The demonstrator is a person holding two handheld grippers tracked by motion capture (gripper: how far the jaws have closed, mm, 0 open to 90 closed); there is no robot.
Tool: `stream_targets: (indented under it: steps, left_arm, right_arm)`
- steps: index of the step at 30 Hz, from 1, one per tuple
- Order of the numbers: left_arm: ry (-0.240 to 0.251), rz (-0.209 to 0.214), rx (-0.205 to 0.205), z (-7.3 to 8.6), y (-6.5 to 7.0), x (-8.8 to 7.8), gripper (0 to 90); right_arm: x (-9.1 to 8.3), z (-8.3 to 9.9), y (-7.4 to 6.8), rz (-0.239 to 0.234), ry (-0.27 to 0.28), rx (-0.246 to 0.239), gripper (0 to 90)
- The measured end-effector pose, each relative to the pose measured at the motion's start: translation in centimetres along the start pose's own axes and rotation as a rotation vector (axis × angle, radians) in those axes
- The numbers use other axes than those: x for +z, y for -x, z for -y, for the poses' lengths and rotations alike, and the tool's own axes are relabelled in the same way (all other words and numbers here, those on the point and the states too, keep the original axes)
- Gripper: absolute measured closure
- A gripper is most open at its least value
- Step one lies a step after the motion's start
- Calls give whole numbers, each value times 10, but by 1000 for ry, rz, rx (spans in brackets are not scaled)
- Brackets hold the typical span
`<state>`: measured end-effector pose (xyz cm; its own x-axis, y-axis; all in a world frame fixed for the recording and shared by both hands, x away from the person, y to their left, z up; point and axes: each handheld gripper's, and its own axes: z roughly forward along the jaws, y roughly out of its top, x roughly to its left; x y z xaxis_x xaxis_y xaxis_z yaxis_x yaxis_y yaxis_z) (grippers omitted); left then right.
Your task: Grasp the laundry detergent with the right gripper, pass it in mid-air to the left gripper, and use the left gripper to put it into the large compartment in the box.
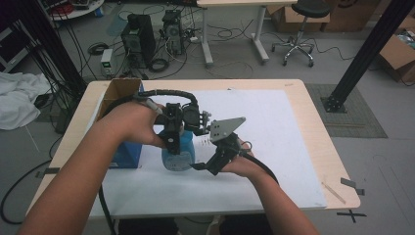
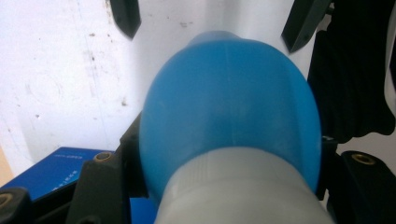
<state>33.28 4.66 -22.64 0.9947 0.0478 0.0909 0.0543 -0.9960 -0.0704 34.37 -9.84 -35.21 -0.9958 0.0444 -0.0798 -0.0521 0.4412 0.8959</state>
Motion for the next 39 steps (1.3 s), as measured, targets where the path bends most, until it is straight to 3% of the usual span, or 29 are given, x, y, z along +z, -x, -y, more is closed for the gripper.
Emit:
stream_targets:
  steps: [5, 14, 17, 28, 34, 39]
  left_arm:
    - [-4, 38, -53, 1, -5, -7, 383]
    - [1, 75, -261, 14, -24, -26, 383]
    - [1, 80, -309, 18, -29, -32, 383]
    - [-3, 87, -498, 38, -51, -67, 383]
    - [-2, 86, -641, 53, -63, -87, 383]
    - [13, 107, -800, 74, -78, -100, 383]
  right_arm:
    - [-15, -3, 1, 2, -85, -22, 0]
    - [-54, -9, 5, 26, -343, -68, 0]
    - [-68, -12, 5, 28, -414, -74, 0]
    - [-104, -20, 4, 21, -585, -80, 0]
    - [-110, -28, -3, 8, -666, -124, 0]
    - [-112, -33, -3, -36, -705, -113, 0]
